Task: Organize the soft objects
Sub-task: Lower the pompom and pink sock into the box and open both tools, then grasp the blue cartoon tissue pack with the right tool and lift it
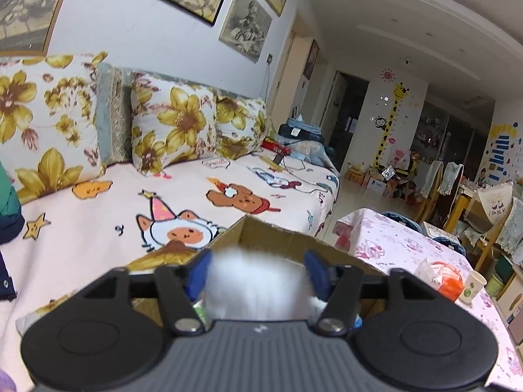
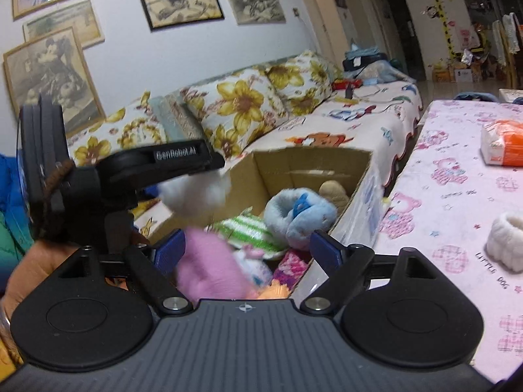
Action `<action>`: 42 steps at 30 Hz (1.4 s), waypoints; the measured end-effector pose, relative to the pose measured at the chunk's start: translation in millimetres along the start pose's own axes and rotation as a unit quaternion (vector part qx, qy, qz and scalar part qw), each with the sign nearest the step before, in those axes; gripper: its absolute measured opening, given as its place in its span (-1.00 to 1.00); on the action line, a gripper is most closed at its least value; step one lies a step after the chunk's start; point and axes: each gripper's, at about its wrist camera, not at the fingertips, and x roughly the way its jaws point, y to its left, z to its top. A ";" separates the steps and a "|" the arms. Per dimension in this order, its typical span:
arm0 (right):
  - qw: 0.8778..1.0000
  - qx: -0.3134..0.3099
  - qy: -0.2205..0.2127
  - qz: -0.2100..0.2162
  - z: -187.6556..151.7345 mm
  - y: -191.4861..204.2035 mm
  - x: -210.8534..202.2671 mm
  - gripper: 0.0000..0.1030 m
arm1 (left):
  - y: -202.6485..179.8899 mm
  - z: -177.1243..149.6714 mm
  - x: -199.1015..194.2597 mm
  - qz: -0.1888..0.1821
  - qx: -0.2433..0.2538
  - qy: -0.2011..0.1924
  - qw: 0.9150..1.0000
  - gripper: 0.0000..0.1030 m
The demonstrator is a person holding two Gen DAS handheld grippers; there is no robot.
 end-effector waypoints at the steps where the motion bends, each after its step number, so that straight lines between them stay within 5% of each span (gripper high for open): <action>1: 1.000 0.001 -0.007 -0.003 0.7 -0.6 -4.9 1.00 | -2.0 0.0 -1.1 -0.003 0.005 -0.003 1.000 0.41; 9: 0.998 0.001 -0.038 -0.043 -3.1 -6.6 -30.0 1.00 | -18.7 -2.6 1.6 -0.015 0.039 -0.005 0.999 0.60; 28: 0.995 0.026 -0.034 -0.093 -15.8 -24.4 -39.6 1.00 | -61.4 -17.4 1.1 -0.034 0.111 0.000 0.993 0.81; 36: 0.995 0.022 -0.017 -0.098 -21.4 -27.5 -28.8 1.00 | -71.2 -20.6 0.7 -0.039 0.126 0.002 0.991 0.82; 42: 0.993 -0.035 0.021 -0.109 -35.5 -33.3 -8.6 1.00 | -75.3 -23.9 -0.3 -0.038 0.133 0.005 0.990 0.82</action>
